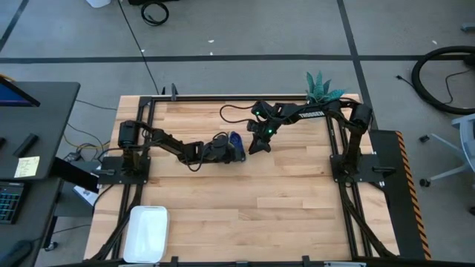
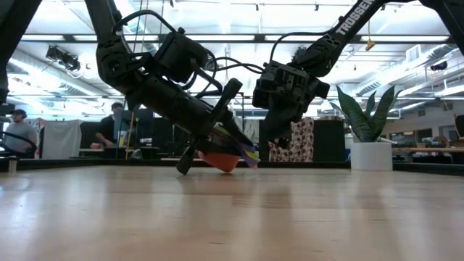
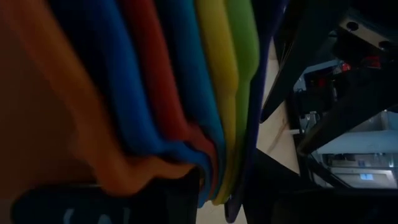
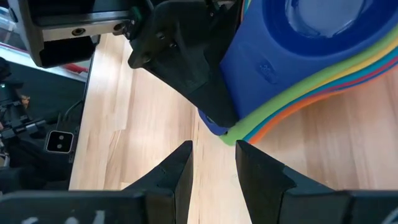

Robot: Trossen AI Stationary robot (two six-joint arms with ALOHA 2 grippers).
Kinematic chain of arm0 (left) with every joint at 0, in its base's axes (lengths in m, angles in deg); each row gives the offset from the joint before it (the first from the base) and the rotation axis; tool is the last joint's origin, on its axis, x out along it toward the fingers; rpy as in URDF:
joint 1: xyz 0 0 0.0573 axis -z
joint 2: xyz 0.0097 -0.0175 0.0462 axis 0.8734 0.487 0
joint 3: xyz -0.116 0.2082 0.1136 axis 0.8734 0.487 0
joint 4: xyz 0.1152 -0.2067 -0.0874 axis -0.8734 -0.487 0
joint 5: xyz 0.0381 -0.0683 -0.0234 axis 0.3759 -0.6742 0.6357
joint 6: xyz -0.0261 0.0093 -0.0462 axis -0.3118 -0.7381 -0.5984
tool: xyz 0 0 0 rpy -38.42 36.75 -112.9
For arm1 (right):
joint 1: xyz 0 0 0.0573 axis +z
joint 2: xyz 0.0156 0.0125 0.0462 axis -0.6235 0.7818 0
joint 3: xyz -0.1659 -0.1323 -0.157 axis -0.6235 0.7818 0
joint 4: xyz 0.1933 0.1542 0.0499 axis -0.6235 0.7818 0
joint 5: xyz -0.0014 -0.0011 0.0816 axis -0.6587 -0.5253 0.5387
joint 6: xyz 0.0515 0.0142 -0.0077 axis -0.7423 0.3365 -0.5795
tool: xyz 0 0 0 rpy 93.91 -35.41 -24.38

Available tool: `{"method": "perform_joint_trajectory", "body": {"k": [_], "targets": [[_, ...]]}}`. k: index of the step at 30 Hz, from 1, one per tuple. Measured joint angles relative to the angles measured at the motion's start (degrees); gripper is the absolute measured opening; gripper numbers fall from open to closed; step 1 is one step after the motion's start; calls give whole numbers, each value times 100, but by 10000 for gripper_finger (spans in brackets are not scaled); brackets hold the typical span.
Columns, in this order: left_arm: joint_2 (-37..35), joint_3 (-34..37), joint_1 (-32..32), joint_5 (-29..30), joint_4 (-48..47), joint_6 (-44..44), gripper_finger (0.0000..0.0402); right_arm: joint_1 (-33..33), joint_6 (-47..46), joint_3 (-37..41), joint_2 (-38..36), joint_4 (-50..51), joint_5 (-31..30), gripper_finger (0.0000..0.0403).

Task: Nest measuring cups in basket
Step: Put the nested measuring cups into the white bin

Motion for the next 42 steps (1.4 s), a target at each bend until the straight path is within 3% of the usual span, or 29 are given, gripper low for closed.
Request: {"method": "perform_joint_trajectory", "body": {"k": [12, 25, 35, 42], "targets": [[9, 9, 2, -226, 402, -244, 85, 0, 146, 0, 0, 10, 11, 126], [7, 0, 3, -858, 750, -354, 85, -48, 241, -2, -4, 428, -843, 126], [-4, -2, -96, -1603, 1052, -164, 85, -603, 940, -2, -4, 1331, -1284, 125], [-4, -2, -101, -1643, 1348, -146, 85, -1063, 1243, -2, -4, 1866, -1345, 125]]}}
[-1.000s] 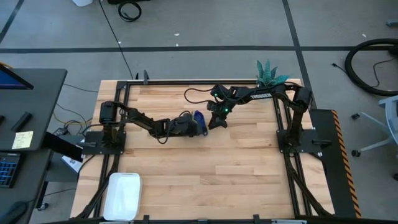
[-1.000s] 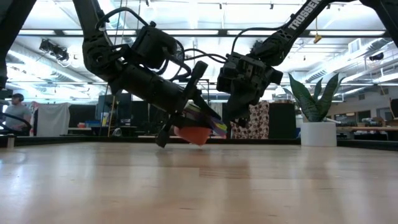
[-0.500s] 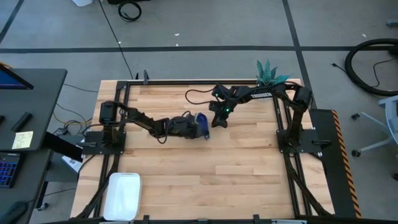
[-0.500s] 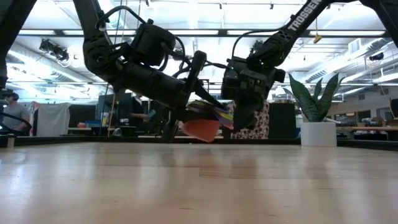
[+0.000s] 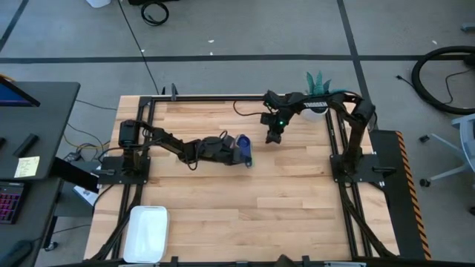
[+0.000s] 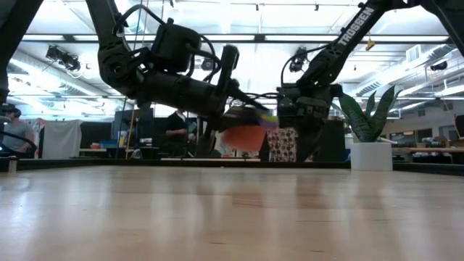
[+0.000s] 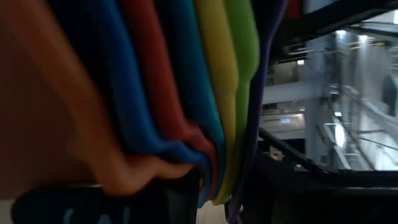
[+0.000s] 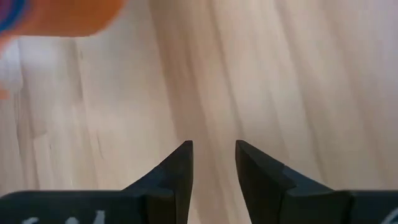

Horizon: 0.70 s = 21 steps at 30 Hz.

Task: Nest measuring cups in basket
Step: Put the nested measuring cups into the white bin

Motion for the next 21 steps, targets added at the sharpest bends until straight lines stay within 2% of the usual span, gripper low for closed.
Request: {"method": "perform_joint_trajectory", "body": {"k": [6, 11, 17, 21], "targets": [[-25, -2, 0, -127, 499, 125, 85, -307, -25, 0, 0, 127, 36, 125], [-323, 0, -31, -141, 299, 477, 85, -434, -43, 0, 0, 204, 97, 125], [-1266, -2, -178, -137, -950, 1000, 85, -476, -45, -2, 0, 232, 609, 125], [-2066, -2, -225, -138, -1936, 1269, 85, -473, -45, -2, 0, 236, 731, 125]]}}
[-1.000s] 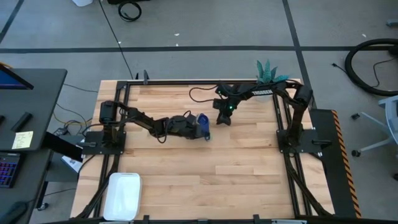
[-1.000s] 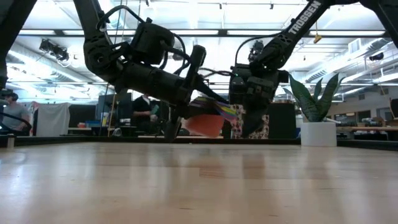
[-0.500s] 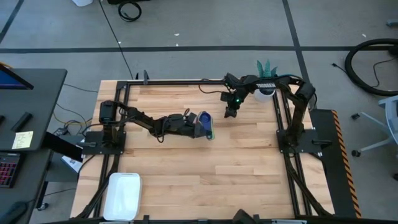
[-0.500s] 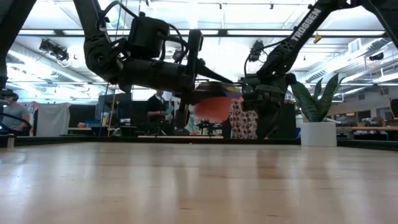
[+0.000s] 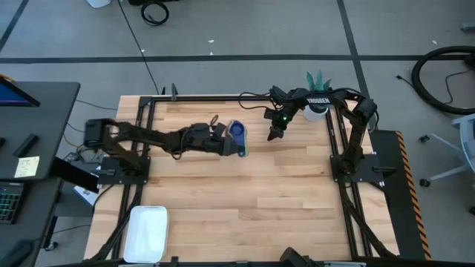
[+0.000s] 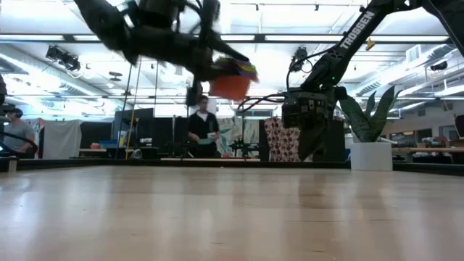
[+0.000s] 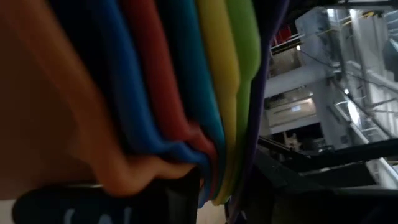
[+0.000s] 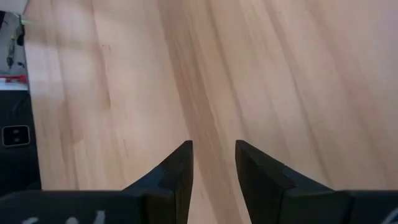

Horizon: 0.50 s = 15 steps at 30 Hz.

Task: Nest measuring cups in basket
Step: Put the nested measuring cups into the white bin

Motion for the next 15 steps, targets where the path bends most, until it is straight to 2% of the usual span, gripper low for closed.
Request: {"method": "perform_joint_trajectory", "body": {"k": [9, 15], "targets": [[-2072, -2, 103, 42, -2127, 82, 85, 0, -2, 0, 0, 0, 74, 125], [-3316, -4, 344, 709, -3309, 140, 85, 0, -22, 1, 0, 4, 93, 125]]}}
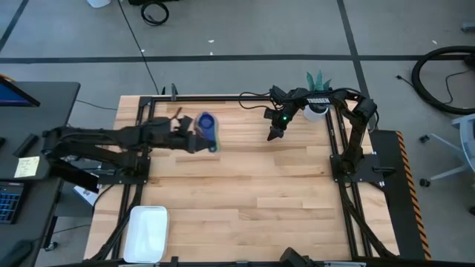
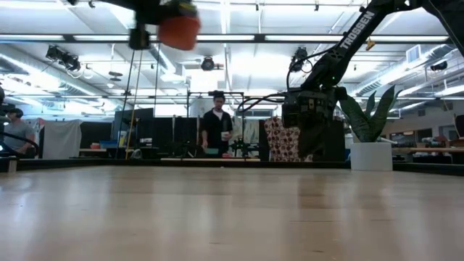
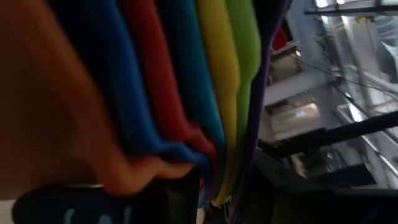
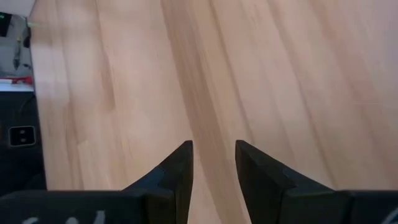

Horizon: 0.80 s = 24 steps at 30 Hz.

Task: Nest measuring cups in basket
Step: Put the nested measuring cups into the white bin

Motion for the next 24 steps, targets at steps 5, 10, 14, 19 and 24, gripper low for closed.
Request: {"method": "perform_joint_trajectory", "body": {"k": [5, 10, 14, 19, 24], "targets": [[-933, 2, 282, 749, -1446, 72, 85, 17, -183, -1, 0, 2, 459, 125], [-1678, 2, 619, 1087, -2595, 74, 85, 101, -489, -1, -40, -27, 533, 125], [-2133, 2, 925, 912, -3174, 83, 85, 234, -660, -1, -259, -150, 503, 123], [-2431, 2, 1317, 398, -3609, 88, 85, 384, -1281, -1, -736, -714, 497, 122], [-2475, 2, 1716, -353, -3979, -122, 85, 477, -2090, -1, -1314, -1614, 489, 122]]}}
